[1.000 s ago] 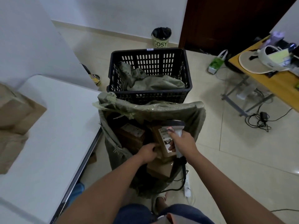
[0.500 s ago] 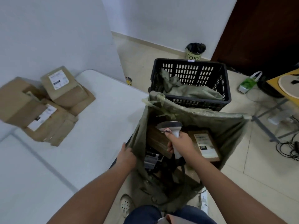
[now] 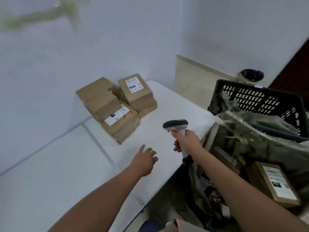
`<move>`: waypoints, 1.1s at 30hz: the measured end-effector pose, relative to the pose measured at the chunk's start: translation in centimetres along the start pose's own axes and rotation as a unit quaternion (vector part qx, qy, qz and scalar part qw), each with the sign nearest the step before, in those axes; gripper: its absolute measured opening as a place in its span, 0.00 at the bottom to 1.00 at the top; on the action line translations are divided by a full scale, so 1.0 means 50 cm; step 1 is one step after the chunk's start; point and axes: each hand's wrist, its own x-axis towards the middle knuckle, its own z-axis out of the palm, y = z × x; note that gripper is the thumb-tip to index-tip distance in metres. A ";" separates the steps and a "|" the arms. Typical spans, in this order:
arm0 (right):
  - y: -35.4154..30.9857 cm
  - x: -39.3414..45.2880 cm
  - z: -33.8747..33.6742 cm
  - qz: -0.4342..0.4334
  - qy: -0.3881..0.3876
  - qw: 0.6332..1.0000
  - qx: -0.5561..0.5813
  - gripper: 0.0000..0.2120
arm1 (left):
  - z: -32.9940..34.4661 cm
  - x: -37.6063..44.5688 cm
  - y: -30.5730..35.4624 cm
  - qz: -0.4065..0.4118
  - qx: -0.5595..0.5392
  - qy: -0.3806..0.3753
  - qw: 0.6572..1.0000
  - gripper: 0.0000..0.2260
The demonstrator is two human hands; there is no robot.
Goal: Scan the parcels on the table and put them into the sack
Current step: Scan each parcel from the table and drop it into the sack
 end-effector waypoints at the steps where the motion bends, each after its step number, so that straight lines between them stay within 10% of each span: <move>1: -0.018 0.006 0.025 -0.009 -0.008 1.000 -0.003 0.15 | 0.008 -0.015 -0.033 -0.025 -0.007 0.000 1.000 0.17; 7: -0.119 0.044 0.150 -0.037 -0.039 0.998 -0.039 0.16 | 0.041 -0.088 -0.221 -0.162 -0.114 0.042 0.979 0.21; 14: -0.195 0.097 0.209 -0.058 -0.031 0.996 -0.063 0.17 | 0.002 -0.071 -0.377 -0.250 -0.168 0.265 0.916 0.28; 24: -0.277 0.157 0.262 -0.085 -0.017 0.994 -0.064 0.15 | -0.090 0.036 -0.602 -0.331 -0.243 0.057 0.910 0.40; 33: -0.231 0.171 0.281 -0.031 -0.007 0.998 -0.059 0.17 | -0.066 0.002 -0.554 -0.249 -0.196 0.130 0.939 0.37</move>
